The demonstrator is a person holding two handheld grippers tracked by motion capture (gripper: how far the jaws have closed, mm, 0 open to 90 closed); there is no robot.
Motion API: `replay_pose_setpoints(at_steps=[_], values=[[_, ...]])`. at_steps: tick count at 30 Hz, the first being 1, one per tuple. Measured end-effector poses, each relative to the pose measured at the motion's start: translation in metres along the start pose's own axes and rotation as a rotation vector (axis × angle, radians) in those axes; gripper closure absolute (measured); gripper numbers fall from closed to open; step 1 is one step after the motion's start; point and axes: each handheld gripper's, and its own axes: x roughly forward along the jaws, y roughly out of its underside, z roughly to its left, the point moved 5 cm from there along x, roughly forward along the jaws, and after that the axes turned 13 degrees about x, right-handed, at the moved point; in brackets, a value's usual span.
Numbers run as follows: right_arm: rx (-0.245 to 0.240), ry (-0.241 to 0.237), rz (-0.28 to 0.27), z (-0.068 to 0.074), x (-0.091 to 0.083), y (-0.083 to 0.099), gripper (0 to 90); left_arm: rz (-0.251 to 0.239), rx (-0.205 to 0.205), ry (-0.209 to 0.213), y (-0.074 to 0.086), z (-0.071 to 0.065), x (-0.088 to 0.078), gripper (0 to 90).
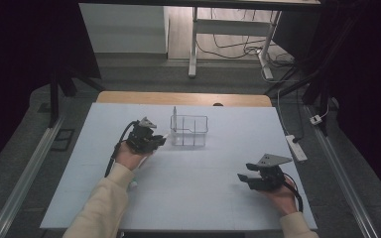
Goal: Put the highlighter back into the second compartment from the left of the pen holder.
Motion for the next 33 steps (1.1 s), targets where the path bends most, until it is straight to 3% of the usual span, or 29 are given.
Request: replay_pose_setpoints(at_steps=[13,33], values=[[0.002,-0.002,-0.001,0.0,0.0,0.0,43.2,-0.108,-0.007,-0.014,-0.005,0.004,-0.02,78.8],[0.005,-0.002,0.0,-0.001,0.001,0.001,43.0,-0.239,0.026,-0.049,-0.023,-0.001,-0.04,78.8]])
